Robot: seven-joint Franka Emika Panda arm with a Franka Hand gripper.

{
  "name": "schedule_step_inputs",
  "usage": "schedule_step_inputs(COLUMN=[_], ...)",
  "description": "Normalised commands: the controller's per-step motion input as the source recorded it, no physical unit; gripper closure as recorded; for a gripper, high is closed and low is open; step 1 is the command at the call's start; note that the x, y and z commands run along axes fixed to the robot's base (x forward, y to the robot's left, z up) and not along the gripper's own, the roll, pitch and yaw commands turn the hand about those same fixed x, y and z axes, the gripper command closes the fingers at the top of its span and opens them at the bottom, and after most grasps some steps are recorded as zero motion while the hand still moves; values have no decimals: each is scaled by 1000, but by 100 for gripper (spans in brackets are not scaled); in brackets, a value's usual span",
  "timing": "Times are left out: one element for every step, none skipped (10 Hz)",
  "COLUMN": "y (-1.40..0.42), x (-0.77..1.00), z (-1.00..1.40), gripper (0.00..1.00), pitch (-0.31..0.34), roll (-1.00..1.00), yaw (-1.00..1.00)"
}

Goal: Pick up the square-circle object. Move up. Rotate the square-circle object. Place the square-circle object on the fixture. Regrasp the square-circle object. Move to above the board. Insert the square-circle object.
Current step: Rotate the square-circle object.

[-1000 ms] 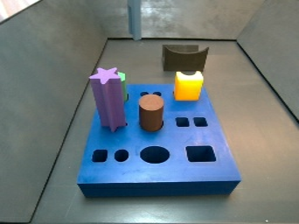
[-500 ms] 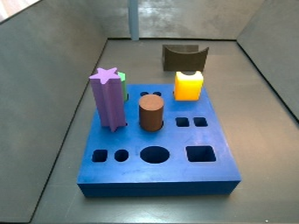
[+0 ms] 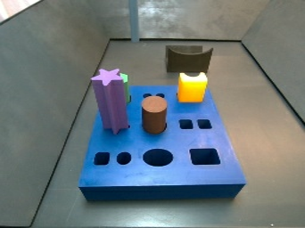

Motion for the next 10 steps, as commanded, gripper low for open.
schedule_step_inputs(y=[2,8,20,28,36,41,39,30,25,16], x=[5,14,12,10,16,25,26,27,29,18], z=[-1000,-1000,-1000,-1000,-1000,-889,-737,-593,-413,-304], gripper=[100,100,100,100,100,100,100,100,100,100], pitch=[4,-23,-45,-49,-48,-34,-27,-25,-21,-13], roll=[-168,-140,-88,-53,-24,5,24,39,63,78], yaw=[-116,-91,-73,-66,-62,-56,-46,-33,-24,-17])
